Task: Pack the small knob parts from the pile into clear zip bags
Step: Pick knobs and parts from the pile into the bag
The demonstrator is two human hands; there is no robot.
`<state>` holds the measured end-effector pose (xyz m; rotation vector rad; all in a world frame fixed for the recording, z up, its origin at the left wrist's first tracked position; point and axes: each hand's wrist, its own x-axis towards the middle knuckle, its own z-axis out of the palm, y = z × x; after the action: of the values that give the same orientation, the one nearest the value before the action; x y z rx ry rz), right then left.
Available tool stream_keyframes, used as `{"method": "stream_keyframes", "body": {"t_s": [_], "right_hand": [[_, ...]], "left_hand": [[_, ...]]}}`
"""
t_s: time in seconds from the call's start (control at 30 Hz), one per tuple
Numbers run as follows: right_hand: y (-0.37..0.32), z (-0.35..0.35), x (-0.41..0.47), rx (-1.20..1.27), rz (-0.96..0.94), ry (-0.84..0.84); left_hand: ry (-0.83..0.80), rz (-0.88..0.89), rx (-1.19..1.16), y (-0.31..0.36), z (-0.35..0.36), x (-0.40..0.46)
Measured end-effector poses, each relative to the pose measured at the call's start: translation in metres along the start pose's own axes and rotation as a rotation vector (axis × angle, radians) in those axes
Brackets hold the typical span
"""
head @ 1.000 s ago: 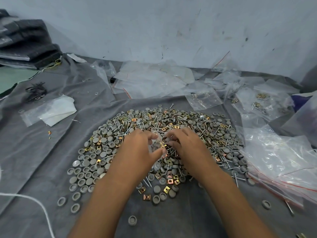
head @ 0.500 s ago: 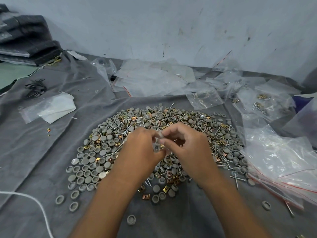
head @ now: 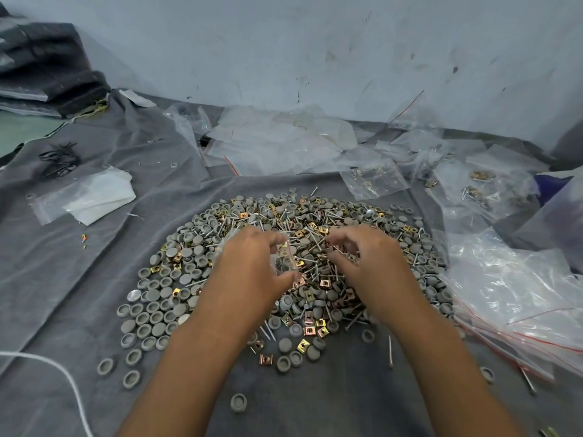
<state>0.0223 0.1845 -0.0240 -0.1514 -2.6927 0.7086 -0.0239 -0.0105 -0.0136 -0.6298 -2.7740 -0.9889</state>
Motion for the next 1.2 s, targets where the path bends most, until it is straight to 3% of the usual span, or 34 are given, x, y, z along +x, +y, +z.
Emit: {"method": "stream_keyframes", "body": {"t_s": [0.1,0.17,0.37,0.57,0.7,0.83,1.03,1.1,1.2], "right_hand": [[0.005,0.002,-0.003,-0.138,0.084,-0.198],[0.004,0.004,-0.005,-0.185,0.041,-0.210],[-0.004,0.008,-0.007,-0.305,-0.059,-0.131],[-0.011,0.004,-0.004,0.170,-0.054,0.038],[-0.028,0.002,-0.007,0.308,-0.146,0.113],[-0.041,0.010,-0.012,0.254,-0.293,0.096],[-0.038,0.014,-0.012,-0.082,-0.466,0.199],[-0.037,0.014,-0.012,-0.053,-0.452,0.187],[-0.025,0.007,-0.005,0.057,-0.249,0.183]], "left_hand": [[0.015,-0.011,-0.040,0.003,-0.003,-0.001],[0.022,-0.004,-0.056,0.005,-0.003,-0.001],[0.029,0.011,-0.010,0.005,-0.004,-0.001],[0.028,0.027,0.048,0.004,-0.005,-0.002],[-0.005,0.037,-0.010,0.005,-0.003,-0.001],[-0.023,0.093,-0.030,0.006,-0.002,0.001],[-0.059,0.106,-0.022,0.003,-0.001,0.002],[-0.051,0.106,-0.043,0.003,-0.002,0.002],[-0.016,0.073,-0.042,0.001,-0.005,0.001]]}}
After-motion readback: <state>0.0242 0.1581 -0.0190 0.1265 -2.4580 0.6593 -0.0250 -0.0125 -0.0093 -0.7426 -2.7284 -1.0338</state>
